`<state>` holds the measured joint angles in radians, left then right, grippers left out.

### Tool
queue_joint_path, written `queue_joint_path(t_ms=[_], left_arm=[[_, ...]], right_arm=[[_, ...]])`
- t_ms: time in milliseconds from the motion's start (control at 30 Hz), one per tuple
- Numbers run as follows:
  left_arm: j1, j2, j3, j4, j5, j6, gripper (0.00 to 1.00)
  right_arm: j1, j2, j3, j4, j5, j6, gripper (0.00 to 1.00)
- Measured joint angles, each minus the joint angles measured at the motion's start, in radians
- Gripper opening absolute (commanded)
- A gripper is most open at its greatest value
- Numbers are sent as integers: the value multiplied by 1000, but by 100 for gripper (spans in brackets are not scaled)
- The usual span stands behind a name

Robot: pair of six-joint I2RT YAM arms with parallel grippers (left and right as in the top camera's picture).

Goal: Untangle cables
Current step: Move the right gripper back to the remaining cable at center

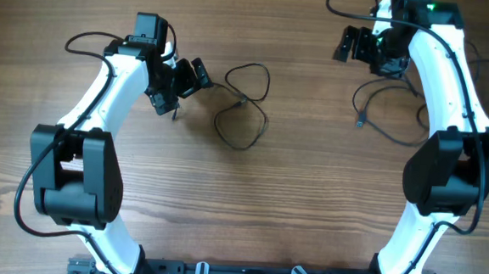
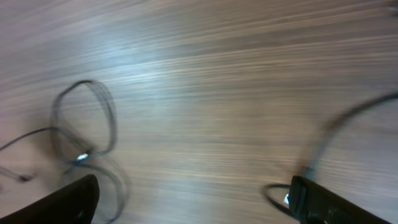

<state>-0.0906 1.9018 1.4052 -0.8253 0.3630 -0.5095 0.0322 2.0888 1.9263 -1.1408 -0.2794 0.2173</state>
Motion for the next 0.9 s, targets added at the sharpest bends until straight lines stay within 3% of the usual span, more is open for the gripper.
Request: queue_joint_path(t_ms=[167,567,767,900], left_arm=[[0,0,0,0,0,0,100],[0,0,0,0,0,0,100],[4,0,0,87,4,-22,100],[80,-1,2,105,12,-113,100]], right_arm=[[72,0,-41,102,-113,13,98],[402,0,-171,387,-122,21,100],[457,0,-227,426,-116,21,100],[459,0,-227,463,-113,21,100]])
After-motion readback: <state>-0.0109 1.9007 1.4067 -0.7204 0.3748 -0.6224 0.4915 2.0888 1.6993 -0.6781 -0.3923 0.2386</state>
